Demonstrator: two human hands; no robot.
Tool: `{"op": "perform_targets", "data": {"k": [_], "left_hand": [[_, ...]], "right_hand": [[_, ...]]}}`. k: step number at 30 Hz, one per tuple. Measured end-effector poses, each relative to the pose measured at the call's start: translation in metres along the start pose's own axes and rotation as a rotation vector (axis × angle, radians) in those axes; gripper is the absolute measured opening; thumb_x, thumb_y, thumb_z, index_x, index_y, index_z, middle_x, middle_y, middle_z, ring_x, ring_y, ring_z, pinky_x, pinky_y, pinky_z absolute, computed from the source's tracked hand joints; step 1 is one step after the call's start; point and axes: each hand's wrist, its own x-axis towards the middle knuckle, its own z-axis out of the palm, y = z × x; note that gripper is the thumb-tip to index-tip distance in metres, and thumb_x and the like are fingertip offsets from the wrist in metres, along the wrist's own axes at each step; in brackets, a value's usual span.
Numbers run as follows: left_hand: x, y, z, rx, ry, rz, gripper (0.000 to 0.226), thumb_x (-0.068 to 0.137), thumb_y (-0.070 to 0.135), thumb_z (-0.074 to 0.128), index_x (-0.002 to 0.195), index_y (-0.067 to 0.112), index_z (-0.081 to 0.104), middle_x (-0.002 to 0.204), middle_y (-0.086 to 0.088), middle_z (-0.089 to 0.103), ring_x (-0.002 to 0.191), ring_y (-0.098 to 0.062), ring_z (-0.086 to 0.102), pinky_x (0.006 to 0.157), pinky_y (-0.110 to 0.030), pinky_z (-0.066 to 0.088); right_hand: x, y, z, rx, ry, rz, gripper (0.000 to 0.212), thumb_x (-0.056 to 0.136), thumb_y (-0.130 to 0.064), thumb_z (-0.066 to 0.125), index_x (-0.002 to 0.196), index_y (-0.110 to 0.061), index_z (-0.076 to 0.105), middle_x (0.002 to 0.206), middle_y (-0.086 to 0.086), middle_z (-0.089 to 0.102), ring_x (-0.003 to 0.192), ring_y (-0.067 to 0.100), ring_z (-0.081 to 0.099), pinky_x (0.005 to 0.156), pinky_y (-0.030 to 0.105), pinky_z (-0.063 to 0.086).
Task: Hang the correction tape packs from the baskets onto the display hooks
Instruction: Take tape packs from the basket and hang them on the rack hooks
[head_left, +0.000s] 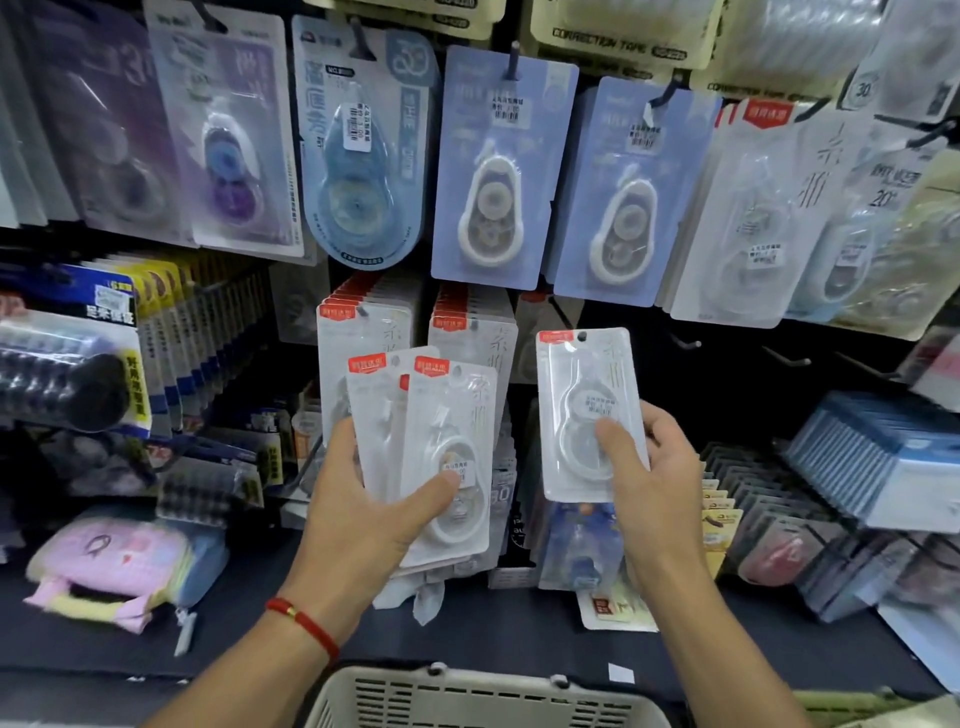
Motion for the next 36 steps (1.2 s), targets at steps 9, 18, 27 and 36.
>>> {"op": "perform_targets", "data": {"k": [9,18,27,36], "left_hand": [[-0.001,0.0,0.003,-0.035,-0.033,0.004,0.073,0.059,0.042,0.091,0.124,0.045,0.06,0.117,0.013,0.077,0.106,-0.01,0.076,0.083,-0.031,0.064],[-0.008,-0.002,0.014,-0.146,-0.113,-0.16,0.079,0.067,0.02,0.099,0.135,0.026,0.059,0.122,0.0,0.078,0.111,-0.022,0.076,0.088,-0.04,0.065],[-0.014,0.003,0.014,-0.458,-0.504,-0.431,0.05,0.1,0.015,0.067,0.148,0.016,0.051,0.14,-0.028,0.063,0.108,-0.048,0.073,0.075,-0.049,0.063],[-0.01,-0.003,0.011,-0.224,-0.381,-0.332,0.055,0.095,0.031,0.078,0.144,0.023,0.056,0.13,-0.02,0.071,0.116,-0.046,0.067,0.091,-0.085,0.039]], "right_hand": [[0.024,0.02,0.016,0.187,-0.1,0.441,0.078,0.098,-0.039,0.072,0.161,-0.013,0.034,0.13,-0.003,0.064,0.111,0.015,0.073,0.1,0.032,0.041],[-0.027,0.005,0.007,-0.036,-0.483,0.284,0.048,0.082,-0.054,0.084,0.119,-0.024,0.072,0.11,-0.001,0.079,0.097,0.017,0.076,0.076,0.03,0.063],[-0.045,0.005,0.001,-0.056,-0.45,0.154,0.049,0.076,-0.052,0.084,0.116,-0.028,0.071,0.107,-0.009,0.079,0.095,0.014,0.076,0.082,0.032,0.062],[-0.031,-0.001,-0.004,0.013,-0.181,0.018,0.025,0.101,-0.027,0.07,0.123,-0.028,0.059,0.104,-0.003,0.077,0.077,0.029,0.074,0.048,0.039,0.059]]}}
